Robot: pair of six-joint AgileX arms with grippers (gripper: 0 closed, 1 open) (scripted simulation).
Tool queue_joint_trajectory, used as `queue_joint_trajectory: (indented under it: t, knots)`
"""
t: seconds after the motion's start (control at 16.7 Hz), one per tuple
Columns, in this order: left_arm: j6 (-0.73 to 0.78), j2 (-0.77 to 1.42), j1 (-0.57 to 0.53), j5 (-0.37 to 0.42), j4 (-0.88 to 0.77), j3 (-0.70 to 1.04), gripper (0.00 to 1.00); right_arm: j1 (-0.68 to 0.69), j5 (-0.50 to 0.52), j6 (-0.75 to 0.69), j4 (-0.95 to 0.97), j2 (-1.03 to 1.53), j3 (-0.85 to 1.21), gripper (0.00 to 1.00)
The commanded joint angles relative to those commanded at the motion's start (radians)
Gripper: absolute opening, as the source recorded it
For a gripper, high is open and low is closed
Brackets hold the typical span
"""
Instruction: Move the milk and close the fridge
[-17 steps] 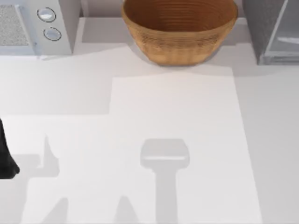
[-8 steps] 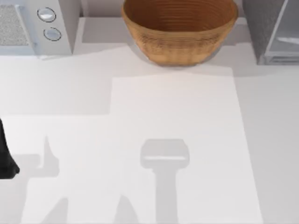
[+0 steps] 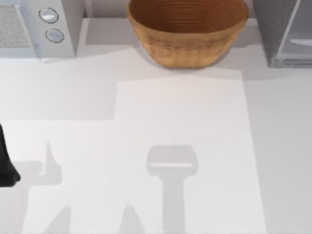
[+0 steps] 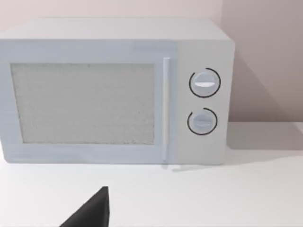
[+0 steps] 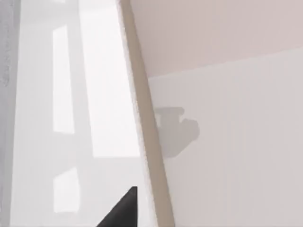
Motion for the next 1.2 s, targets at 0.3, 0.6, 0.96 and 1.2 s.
queue_joint_trajectory:
  t: [0.3,0.6,0.96,1.2]
  knots:
    - [0.0,0.0,0.0,0.0,0.0,0.0,1.0,0.089,0.037,0.174,0.183,-0.022,-0.022,1.0]
    - [0.0,0.0,0.0,0.0,0.0,0.0,1.0,0.058,0.038,0.172,0.21,-0.015,-0.057,1.0]
    - [0.0,0.0,0.0,0.0,0.0,0.0,1.0,0.199,0.132,0.263,0.259,-0.047,-0.102,1.0]
    - [0.0,0.0,0.0,0.0,0.0,0.0,1.0,0.411,0.296,0.409,0.336,-0.098,-0.175,1.0]
